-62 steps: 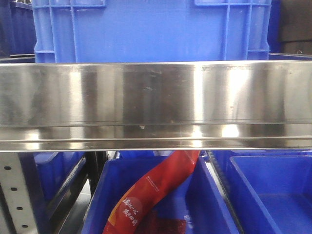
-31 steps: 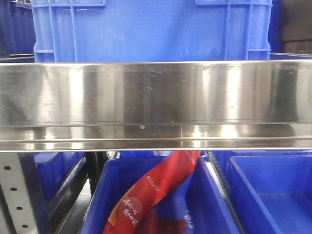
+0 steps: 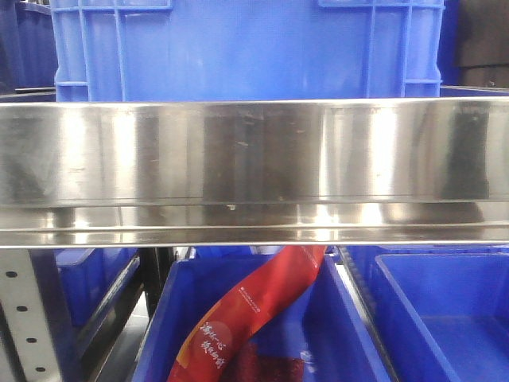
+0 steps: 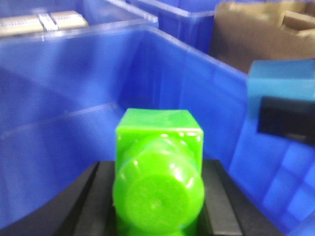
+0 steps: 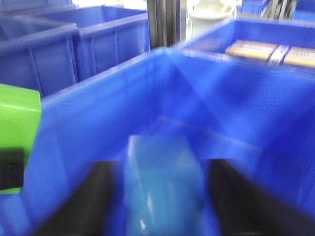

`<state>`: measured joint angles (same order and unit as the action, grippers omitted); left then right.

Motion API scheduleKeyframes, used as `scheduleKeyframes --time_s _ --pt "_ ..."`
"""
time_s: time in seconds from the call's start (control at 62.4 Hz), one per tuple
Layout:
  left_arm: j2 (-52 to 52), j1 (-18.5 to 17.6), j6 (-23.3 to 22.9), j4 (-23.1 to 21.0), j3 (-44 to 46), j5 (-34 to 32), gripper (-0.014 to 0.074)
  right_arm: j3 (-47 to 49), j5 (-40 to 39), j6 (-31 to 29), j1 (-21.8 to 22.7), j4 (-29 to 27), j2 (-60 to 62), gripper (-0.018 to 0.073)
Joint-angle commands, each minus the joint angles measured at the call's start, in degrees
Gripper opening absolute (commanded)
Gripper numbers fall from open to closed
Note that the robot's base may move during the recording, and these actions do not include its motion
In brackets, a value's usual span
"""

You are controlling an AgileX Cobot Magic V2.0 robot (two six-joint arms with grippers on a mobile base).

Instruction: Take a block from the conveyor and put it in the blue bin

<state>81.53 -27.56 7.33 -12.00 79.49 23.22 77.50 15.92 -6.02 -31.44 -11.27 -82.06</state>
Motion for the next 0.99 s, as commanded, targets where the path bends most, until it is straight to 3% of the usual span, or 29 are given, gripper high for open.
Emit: scheduleKeyframes --time_s 0.0,0.064,0.176,0.272,0.417,0.449,0.705,0.978 --pt "0.0 -0.2 0.0 -0.7 0.6 -0.7 0.0465 0.6 -0.1 -0.1 0.4 0.7 -0.1 0.0405" --pt "0.0 -0.2 0.0 -0.5 0.6 -0.7 0.0535 0.6 0.0 -0.1 0.7 0.7 -0.1 0.0400" --pt "-0.3 -0.1 0.0 -0.2 0.6 -1.2 0.0501 0.7 1.6 -0.1 1.7 0.7 0.7 0.0321" --pt "-2.0 -0.1 0.0 -0.2 0.6 -0.9 0.0328 0.7 5.7 -0.1 2.8 0.7 2.8 0.0137" --pt "-2.6 0.0 0.0 0.2 0.6 -0.8 -0.0035 0.7 8.0 -0.1 4.5 0.7 3.8 -0.0169" --pt "-2.6 0.2 0.0 1.3 0.6 -1.0 -0.0115 0.7 8.2 0.1 5.1 0.7 3.8 -0.0164" --pt "-8.0 2.6 0.0 1.7 -0.5 3.3 -0.0111 -0.7 14.7 1.5 8.4 1.2 10.1 -0.0162" --pt "-23.5 2.9 0.0 1.8 -18.5 -5.5 -0.0111 -19.3 -0.1 1.5 8.6 3.8 24.0 -0.0162"
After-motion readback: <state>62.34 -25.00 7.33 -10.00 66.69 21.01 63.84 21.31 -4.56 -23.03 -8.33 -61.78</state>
